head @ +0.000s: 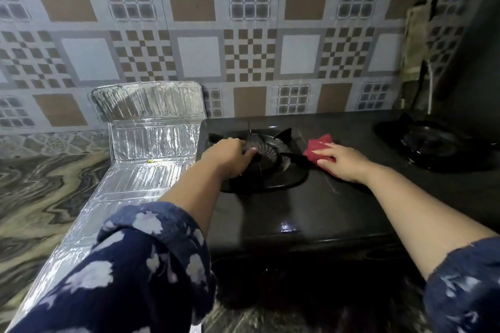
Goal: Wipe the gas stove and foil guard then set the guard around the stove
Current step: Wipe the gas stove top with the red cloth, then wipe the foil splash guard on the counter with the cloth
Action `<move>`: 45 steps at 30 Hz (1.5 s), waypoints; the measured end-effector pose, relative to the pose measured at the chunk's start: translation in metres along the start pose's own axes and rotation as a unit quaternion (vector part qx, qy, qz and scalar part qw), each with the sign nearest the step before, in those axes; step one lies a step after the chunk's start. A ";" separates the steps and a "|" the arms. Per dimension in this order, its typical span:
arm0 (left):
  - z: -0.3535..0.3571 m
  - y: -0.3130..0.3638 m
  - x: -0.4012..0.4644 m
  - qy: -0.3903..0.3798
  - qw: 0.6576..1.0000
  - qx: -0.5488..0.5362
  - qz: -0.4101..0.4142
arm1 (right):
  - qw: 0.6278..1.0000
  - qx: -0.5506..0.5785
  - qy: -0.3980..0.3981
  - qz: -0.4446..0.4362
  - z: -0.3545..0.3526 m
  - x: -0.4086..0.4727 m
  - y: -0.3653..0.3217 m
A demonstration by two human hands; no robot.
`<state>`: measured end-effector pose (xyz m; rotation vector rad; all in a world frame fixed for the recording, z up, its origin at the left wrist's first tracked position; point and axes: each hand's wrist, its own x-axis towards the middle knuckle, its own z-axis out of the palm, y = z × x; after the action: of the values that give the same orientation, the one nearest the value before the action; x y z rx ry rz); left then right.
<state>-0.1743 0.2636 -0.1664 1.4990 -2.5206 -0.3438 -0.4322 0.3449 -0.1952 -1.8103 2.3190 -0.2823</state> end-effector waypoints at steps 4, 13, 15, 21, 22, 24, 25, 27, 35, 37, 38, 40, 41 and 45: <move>0.004 0.004 -0.029 -0.021 1.000 0.017 0.001 | 1.000 -0.005 0.013 0.021 0.008 -0.041 -0.012; 0.020 0.010 -0.092 0.029 0.999 0.014 -0.006 | 0.995 0.002 0.095 -0.040 0.028 -0.114 -0.032; 0.029 0.008 -0.110 0.049 0.999 0.013 -0.016 | 0.990 0.011 0.119 -0.074 0.035 -0.126 -0.043; 0.048 0.006 -0.174 0.061 0.997 0.018 -0.032 | 0.977 0.086 0.105 -0.164 0.043 -0.158 -0.087; 0.048 0.005 -0.184 0.071 0.997 0.020 -0.030 | 0.975 0.118 0.095 -0.165 0.039 -0.162 -0.092; 0.047 0.004 -0.206 0.087 0.995 0.023 -0.034 | 0.968 0.157 0.077 -0.179 0.034 -0.168 -0.098; 0.047 0.003 -0.216 0.088 0.995 0.019 -0.039 | 0.967 0.160 0.069 -0.188 0.034 -0.170 -0.101; 0.046 -0.001 -0.235 0.077 0.996 0.017 -0.051 | 0.965 0.164 0.070 -0.193 0.039 -0.177 -0.109; 0.042 -0.034 -0.260 0.055 0.997 -0.003 -0.062 | 0.959 0.105 0.075 -0.254 0.079 -0.190 -0.175; 0.043 -0.056 -0.259 0.050 0.995 -0.002 -0.087 | 0.954 0.098 0.075 -0.273 0.088 -0.188 -0.196; 0.043 -0.067 -0.258 0.047 0.994 -0.002 -0.097 | 0.952 0.095 0.078 -0.281 0.092 -0.187 -0.207; 0.043 -0.094 -0.256 0.044 0.993 -0.001 -0.107 | 0.947 0.086 0.087 -0.298 0.103 -0.182 -0.233; 0.043 -0.109 -0.257 0.043 0.993 -0.002 -0.112 | 0.945 0.082 0.084 -0.305 0.111 -0.181 -0.246; 0.050 -0.188 -0.280 0.034 0.989 0.005 -0.143 | 0.948 0.101 0.021 -0.300 0.168 -0.181 -0.300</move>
<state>0.1012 0.4283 -0.2817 1.8469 -2.2586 -0.3146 -0.0651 0.4429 -0.2734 -2.3629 1.6211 -0.6203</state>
